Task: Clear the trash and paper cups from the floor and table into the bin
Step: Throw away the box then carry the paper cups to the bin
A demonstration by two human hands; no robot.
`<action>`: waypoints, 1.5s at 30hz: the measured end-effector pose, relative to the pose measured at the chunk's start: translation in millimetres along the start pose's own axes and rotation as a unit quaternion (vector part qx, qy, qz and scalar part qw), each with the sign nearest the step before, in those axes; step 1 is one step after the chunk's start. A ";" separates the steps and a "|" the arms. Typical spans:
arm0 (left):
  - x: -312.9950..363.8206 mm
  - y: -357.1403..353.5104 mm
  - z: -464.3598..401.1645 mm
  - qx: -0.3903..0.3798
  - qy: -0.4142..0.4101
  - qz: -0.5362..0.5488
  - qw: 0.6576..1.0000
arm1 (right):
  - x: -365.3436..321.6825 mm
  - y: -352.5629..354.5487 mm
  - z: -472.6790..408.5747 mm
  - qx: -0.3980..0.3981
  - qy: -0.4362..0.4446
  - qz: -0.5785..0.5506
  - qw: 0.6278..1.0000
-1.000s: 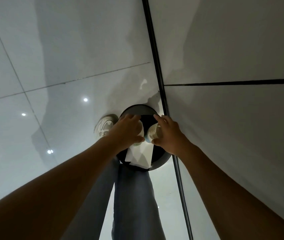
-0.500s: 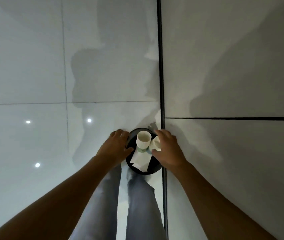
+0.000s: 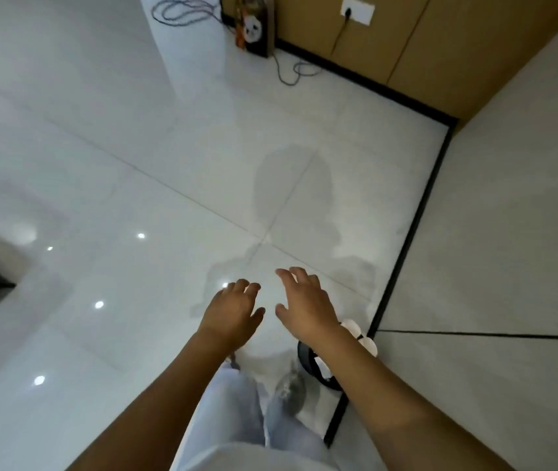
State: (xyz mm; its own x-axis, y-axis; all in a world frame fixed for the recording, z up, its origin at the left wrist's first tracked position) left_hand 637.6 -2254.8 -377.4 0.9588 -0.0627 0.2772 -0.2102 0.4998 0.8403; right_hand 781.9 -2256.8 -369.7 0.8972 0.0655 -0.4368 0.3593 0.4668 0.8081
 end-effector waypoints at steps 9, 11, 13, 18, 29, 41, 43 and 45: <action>-229.5 94.0 111.1 0.087 0.202 0.065 0.973 | -268.5 -36.1 -62.2 -0.070 0.207 0.119 0.969; -287.3 109.1 134.8 0.102 0.239 0.070 0.963 | -328.5 -51.7 -78.0 -0.078 0.249 0.138 0.955; -339.0 120.2 156.5 0.115 0.272 0.077 0.952 | -382.4 -65.7 -92.3 -0.081 0.282 0.150 0.944; -437.1 147.1 186.1 0.130 0.336 0.110 0.926 | -485.0 -87.8 -131.9 -0.094 0.335 0.164 0.923; -594.3 243.1 97.7 0.160 0.391 0.167 0.891 | -609.0 -79.6 -312.9 -0.126 0.372 0.206 0.896; -765.9 374.2 -8.1 0.190 0.502 0.271 0.799 | -791.9 -35.9 -549.9 -0.181 0.460 0.242 0.835; -797.8 385.7 -21.5 0.178 0.513 0.290 0.788 | -819.4 -41.1 -578.7 -0.193 0.468 0.249 0.825; -835.4 400.4 -38.4 0.182 0.516 0.288 0.785 | -848.9 -47.1 -611.0 -0.202 0.472 0.255 0.820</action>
State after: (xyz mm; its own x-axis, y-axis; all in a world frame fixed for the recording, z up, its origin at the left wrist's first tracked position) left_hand -240.2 -1969.0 -290.4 0.2881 0.9117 0.2931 -0.5265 -0.1049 0.8437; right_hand -153.6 -1795.5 -278.5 0.2380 0.9071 -0.3473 -0.2860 0.4072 0.8674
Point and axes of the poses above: each hand's wrist, its own z-axis away from the middle knuckle, its own y-axis out of the back of the hand, x = y × z, the point moved 2 cm from there along -z, towards the middle knuckle, and after that the axes turned 8 degrees about y, right-handed, at the moved point
